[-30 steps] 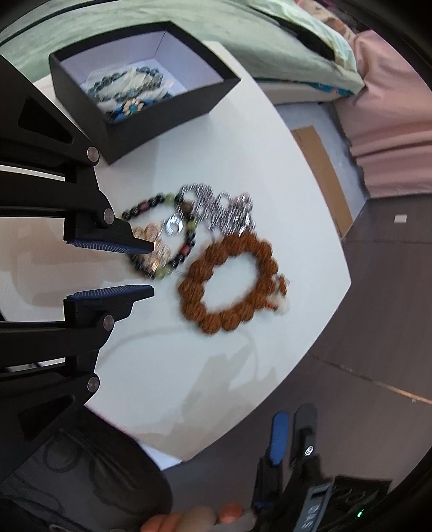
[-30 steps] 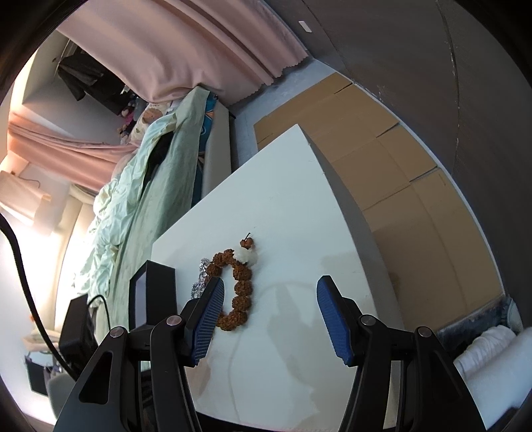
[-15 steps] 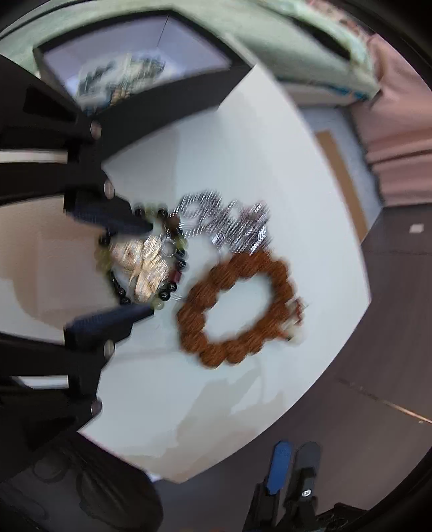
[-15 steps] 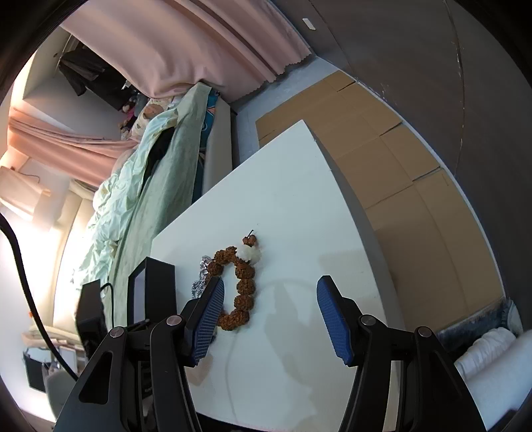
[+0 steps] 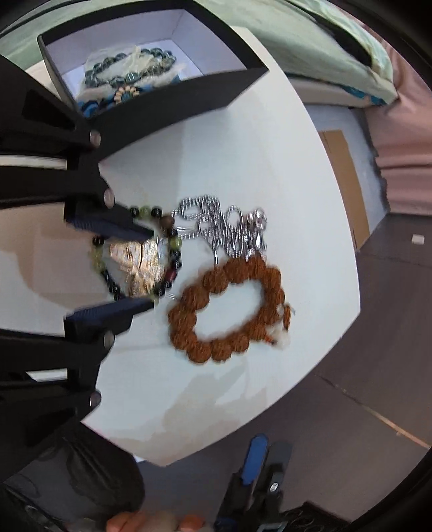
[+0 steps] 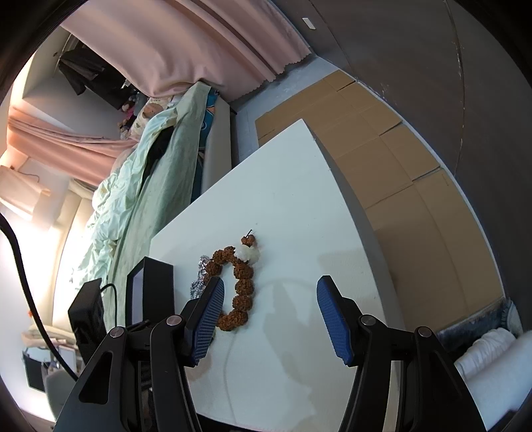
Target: Organize jewelry
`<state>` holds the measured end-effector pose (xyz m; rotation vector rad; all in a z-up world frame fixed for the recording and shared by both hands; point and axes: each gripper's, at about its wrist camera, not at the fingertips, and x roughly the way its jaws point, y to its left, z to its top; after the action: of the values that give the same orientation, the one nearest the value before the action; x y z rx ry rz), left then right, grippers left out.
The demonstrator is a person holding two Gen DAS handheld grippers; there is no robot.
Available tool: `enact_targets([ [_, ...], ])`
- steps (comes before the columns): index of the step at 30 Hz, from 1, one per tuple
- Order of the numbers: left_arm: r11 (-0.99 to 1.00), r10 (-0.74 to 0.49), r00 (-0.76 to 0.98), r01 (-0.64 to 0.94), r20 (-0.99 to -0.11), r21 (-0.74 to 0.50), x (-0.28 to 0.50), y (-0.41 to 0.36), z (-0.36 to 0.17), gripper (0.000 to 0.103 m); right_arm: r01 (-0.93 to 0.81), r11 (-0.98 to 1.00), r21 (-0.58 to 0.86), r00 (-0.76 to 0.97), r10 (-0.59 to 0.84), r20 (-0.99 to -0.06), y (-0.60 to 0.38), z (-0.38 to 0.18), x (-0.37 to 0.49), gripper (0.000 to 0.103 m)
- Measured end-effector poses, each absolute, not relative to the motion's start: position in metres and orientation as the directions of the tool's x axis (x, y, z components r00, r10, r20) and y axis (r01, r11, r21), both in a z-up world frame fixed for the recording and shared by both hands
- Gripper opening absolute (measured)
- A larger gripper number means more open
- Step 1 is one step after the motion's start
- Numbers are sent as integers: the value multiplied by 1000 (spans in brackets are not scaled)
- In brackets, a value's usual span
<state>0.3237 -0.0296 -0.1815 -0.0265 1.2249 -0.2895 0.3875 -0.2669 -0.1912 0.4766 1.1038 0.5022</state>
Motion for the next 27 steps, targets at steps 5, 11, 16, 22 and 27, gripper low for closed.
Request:
enact_targets([
  [5, 961, -220, 318, 231, -922, -149, 323, -35, -183, 29, -144, 793, 593, 362, 599, -714, -267, -191, 387, 59],
  [11, 959, -221, 309, 242, -925, -149, 322, -39, -185, 29, -143, 793, 592, 363, 599, -714, -267, -191, 388, 59],
  [16, 957, -198, 318, 267, -927, -113, 323, -45, -185, 31, -145, 793, 592, 363, 599, -714, -267, -191, 388, 59],
  [22, 951, -188, 322, 295, -928, -90, 325, -47, -186, 32, -145, 795, 590, 362, 597, -716, -267, -193, 388, 59],
  [27, 955, -205, 328, 272, -922, -116, 322, -41, -184, 23, -148, 793, 591, 362, 599, -714, -266, -192, 388, 59],
])
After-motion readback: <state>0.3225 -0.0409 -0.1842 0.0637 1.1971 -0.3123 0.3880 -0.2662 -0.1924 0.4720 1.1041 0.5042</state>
